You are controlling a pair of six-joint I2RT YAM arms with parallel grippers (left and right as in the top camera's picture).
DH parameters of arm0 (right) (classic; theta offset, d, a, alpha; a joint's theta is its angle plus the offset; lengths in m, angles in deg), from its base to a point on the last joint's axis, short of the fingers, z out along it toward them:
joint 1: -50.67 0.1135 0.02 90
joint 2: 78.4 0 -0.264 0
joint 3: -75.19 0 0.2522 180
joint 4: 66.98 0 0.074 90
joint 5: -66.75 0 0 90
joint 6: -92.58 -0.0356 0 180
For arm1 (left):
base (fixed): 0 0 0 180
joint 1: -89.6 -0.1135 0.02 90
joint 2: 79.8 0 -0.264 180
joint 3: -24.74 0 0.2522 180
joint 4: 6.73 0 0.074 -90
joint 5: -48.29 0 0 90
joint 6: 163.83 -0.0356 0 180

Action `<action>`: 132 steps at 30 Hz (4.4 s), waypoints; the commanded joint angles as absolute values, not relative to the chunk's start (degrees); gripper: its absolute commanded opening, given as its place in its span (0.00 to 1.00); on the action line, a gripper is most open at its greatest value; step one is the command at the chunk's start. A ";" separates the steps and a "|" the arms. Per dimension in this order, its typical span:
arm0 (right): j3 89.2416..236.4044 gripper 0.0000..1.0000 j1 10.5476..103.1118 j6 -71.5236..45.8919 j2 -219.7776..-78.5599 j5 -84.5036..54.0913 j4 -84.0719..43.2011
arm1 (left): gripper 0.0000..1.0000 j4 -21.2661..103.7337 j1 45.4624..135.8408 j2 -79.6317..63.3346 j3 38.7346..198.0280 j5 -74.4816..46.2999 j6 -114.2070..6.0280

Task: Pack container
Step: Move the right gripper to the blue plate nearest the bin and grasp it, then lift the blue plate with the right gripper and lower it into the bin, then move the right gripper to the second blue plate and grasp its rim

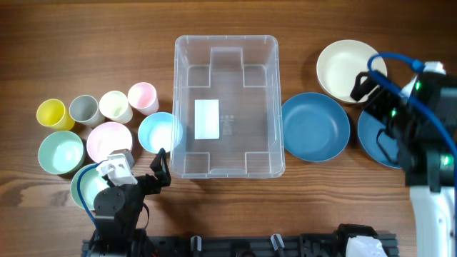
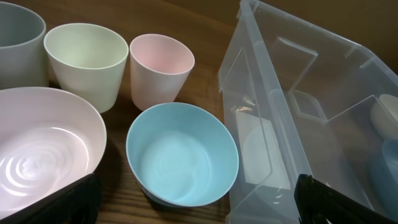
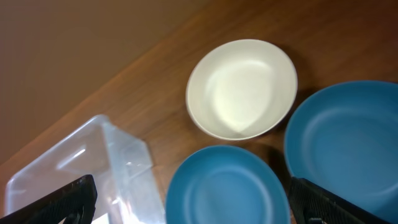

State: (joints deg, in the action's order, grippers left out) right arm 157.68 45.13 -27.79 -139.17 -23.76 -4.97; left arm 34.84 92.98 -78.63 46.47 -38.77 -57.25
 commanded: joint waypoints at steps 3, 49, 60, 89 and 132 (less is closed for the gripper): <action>159.60 1.00 34.52 -31.26 -145.27 -27.13 -0.62 | 1.00 34.62 93.24 -78.87 46.34 -38.09 -58.43; 143.12 0.04 8.10 -34.65 -145.75 -8.77 -4.99 | 1.00 34.62 93.24 -78.87 46.34 -38.09 -58.43; 159.66 0.04 44.14 -25.49 -137.03 -6.19 -4.36 | 1.00 34.62 93.24 -78.87 46.34 -38.09 -58.43; 174.77 0.43 76.91 -16.92 -186.07 -24.68 -20.01 | 1.00 34.62 93.24 -78.87 46.34 -38.09 -58.43; 133.50 0.04 38.59 -29.38 -168.92 -15.68 -10.65 | 1.00 34.62 93.24 -78.87 46.34 -38.09 -58.43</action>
